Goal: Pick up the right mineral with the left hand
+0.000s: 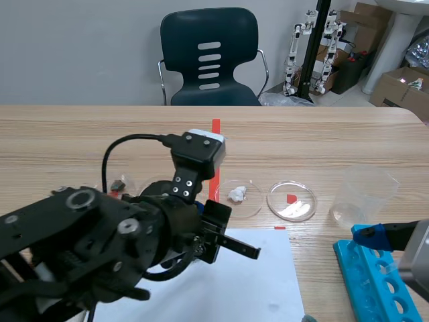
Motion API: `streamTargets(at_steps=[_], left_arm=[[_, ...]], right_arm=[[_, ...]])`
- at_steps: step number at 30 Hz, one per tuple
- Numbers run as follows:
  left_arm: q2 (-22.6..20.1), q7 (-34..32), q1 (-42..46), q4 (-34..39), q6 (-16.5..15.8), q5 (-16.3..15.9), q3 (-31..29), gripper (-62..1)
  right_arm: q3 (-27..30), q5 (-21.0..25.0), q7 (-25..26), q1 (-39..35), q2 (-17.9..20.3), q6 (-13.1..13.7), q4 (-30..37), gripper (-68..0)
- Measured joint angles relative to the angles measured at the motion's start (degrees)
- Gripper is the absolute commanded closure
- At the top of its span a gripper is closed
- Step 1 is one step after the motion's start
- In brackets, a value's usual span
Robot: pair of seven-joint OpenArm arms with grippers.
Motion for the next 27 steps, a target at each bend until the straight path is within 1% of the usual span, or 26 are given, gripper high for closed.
streamTargets(at_steps=[2,3,8,13,14,18,20,23,25,27], left_arm=[[-2.73,-4.76,2.23,3.06,-0.57,-0.87,-1.64,-10.0],[-4.28,-6.93,3.41,4.59,-2.03,-1.07,-2.67,-10.0],[-11.96,-17.31,10.34,11.43,-12.66,-1.03,-8.44,-10.0],[-17.90,-25.99,18.62,15.69,-20.74,-0.87,-15.56,-10.0],[-18.86,-27.32,20.35,16.26,-21.92,-0.87,-17.20,-10.0],[-21.40,-31.78,26.58,17.14,-27.21,-0.85,-24.28,-10.0],[-22.21,-33.48,29.64,17.14,-28.81,-0.85,-28.09,-10.0],[-22.56,-34.21,33.75,17.11,-28.79,-0.85,-33.73,-10.0],[-22.56,-35.17,36.22,17.11,-29.31,-0.85,-37.31,-10.0],[-22.53,-35.50,38.32,17.11,-31.41,-0.83,-40.72,-10.0]], right_arm=[[0.00,0.00,0.00,0.00,0.00,0.00,0.00,-60.8],[0.00,0.02,0.00,0.00,0.00,0.00,0.00,-60.8],[0.00,0.02,0.00,0.00,0.00,0.00,0.00,-60.8],[0.00,0.02,0.00,0.00,0.00,0.00,0.00,-60.8],[0.00,0.02,0.00,0.00,0.00,0.00,0.00,-60.8],[0.00,0.00,0.00,0.00,0.00,0.00,0.00,-60.8],[0.00,0.00,0.00,0.00,0.02,0.00,0.00,-60.8],[0.00,0.00,0.00,0.00,0.00,0.00,0.00,-60.8],[0.00,0.00,0.00,0.00,0.00,0.00,0.00,-60.8],[0.00,0.00,0.00,0.00,0.00,0.00,0.00,-60.8]])
